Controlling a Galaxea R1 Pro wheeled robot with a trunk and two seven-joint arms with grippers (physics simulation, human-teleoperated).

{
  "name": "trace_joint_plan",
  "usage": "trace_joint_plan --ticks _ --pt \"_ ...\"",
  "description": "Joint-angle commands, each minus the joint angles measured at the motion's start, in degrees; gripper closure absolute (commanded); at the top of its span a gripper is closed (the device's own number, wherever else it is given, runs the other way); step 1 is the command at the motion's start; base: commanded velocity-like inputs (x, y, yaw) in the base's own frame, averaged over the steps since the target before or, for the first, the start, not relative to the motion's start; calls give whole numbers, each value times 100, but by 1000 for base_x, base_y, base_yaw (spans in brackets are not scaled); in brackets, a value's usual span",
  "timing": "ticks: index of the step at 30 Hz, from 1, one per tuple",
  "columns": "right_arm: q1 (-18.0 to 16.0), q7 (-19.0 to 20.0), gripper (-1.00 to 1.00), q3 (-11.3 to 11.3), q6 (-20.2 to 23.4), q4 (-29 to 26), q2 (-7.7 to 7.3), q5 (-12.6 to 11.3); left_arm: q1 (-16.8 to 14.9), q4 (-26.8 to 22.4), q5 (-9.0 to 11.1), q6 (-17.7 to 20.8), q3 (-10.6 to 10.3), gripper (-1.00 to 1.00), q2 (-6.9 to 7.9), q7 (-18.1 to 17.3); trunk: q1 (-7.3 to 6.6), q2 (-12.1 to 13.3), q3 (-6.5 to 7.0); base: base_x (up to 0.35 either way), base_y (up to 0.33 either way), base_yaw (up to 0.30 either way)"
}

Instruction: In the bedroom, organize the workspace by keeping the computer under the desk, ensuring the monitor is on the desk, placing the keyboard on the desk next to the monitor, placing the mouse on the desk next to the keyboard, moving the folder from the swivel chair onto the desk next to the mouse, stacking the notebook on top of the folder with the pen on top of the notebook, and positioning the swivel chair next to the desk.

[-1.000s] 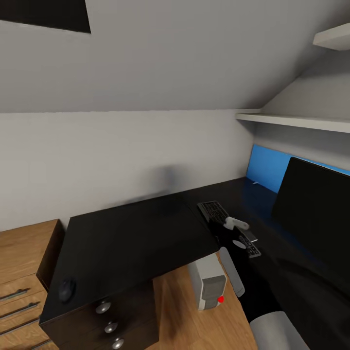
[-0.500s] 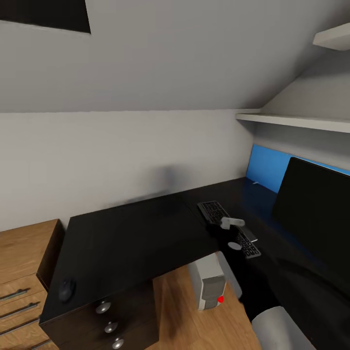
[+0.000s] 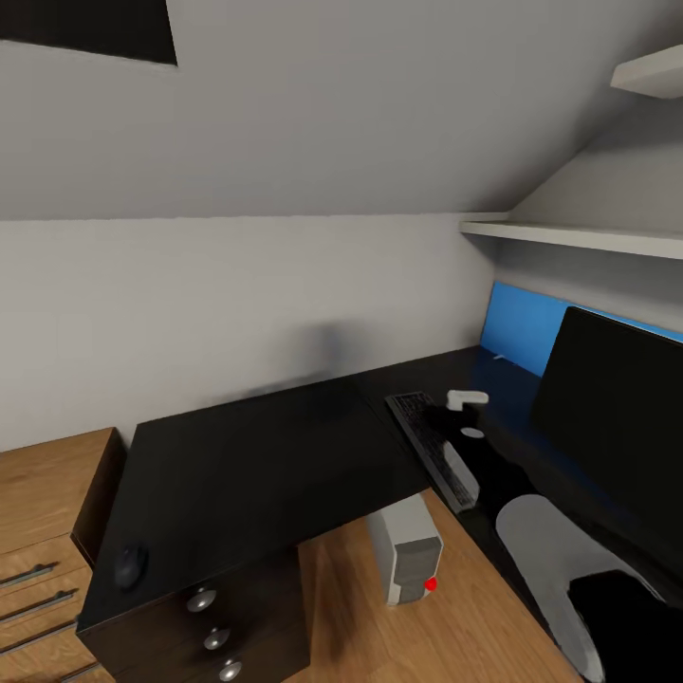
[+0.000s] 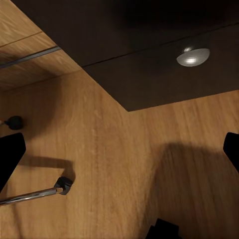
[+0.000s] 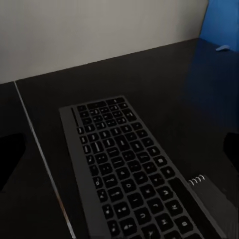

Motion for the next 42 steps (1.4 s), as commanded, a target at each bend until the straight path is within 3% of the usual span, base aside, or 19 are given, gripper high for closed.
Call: trace_joint_plan --ticks 1,4,9,19,23,29,42 --pt "-119 39 -100 47 -54 203 -55 -61 -6 0 61 -34 -48 -100 5 31 0 -4 -6 0 0 0" --pt "-409 344 -100 39 -332 842 -234 -115 -6 1 59 -34 -48 -100 5 31 0 -4 -6 0 0 0" --pt "-545 559 -100 -24 -621 1269 -445 -352 -6 1 61 -34 -47 -100 5 31 0 -4 -6 0 0 0" --pt "-606 960 -100 -73 -775 1751 -660 -1185 -6 1 58 -41 -47 -100 5 31 0 -4 -6 0 0 0" --pt "-609 1072 -100 -70 -785 2019 -684 -1393 -6 0 50 -42 -47 -100 5 31 0 -4 -6 0 0 0" --pt "-611 1124 -100 -57 -745 2183 -680 -1473 -6 0 43 -42 -51 -100 5 31 0 -4 -6 0 0 0" --pt "-611 1110 -100 -120 -151 2214 -672 -1636 -6 -3 38 -43 -50 -100 5 31 0 -4 -6 0 0 0"
